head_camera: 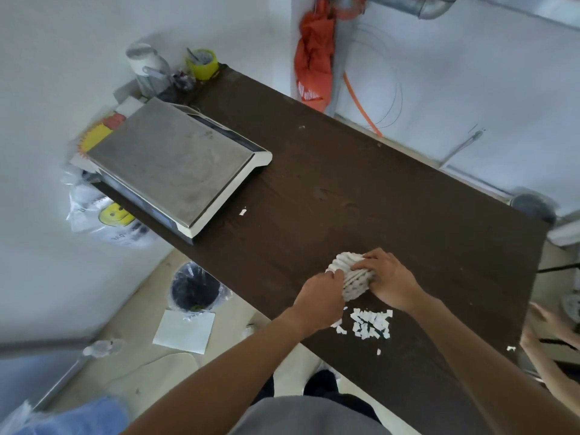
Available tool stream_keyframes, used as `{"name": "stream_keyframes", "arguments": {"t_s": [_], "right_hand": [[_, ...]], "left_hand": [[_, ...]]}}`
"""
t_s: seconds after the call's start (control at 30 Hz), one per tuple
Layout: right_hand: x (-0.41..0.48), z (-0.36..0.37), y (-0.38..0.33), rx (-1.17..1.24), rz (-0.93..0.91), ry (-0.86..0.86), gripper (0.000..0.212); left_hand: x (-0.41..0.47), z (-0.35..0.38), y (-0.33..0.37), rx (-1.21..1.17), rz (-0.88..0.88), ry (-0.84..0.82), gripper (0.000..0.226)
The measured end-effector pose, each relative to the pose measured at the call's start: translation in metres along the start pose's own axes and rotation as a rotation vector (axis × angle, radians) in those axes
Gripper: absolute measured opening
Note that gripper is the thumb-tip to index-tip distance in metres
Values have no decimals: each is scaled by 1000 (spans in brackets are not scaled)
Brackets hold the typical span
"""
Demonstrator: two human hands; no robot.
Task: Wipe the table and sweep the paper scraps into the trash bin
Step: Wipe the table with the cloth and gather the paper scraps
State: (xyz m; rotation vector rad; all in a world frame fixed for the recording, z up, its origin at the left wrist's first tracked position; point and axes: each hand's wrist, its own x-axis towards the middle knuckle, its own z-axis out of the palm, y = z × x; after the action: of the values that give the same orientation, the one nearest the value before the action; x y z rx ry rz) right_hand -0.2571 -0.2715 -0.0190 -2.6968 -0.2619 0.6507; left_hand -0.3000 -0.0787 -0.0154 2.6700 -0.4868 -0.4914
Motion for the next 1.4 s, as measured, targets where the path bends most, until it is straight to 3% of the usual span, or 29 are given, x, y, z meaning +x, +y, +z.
{"name": "stream_keyframes", "arguments": {"t_s": [0.1,0.23,0.43,0.6,0.77,1.07,1.4], "right_hand": [[-4,1,-2,-4,9,34,46],[16,-21,-27,-66,-66,-74,45],[53,-15,-97,-79,-251,-12,45],[62,12,-133,-128,-375,-3,43],[52,15,-123,-169,-420,-35,41],[8,14,-60,-101,-307,-44,46],[-33,12,-1,-24,-250,25,39]], "left_hand": [[5,-13,-5,23,9,-26,35],[8,-49,-40,38,-41,-65,36],[-23,-66,-91,-29,-279,79,31],[-50,-58,-120,-68,-447,-3,41],[-48,-48,-109,-231,-414,-134,42],[-40,-14,-51,-429,-315,-210,33],[-25,3,1,-454,-237,-277,28]]}}
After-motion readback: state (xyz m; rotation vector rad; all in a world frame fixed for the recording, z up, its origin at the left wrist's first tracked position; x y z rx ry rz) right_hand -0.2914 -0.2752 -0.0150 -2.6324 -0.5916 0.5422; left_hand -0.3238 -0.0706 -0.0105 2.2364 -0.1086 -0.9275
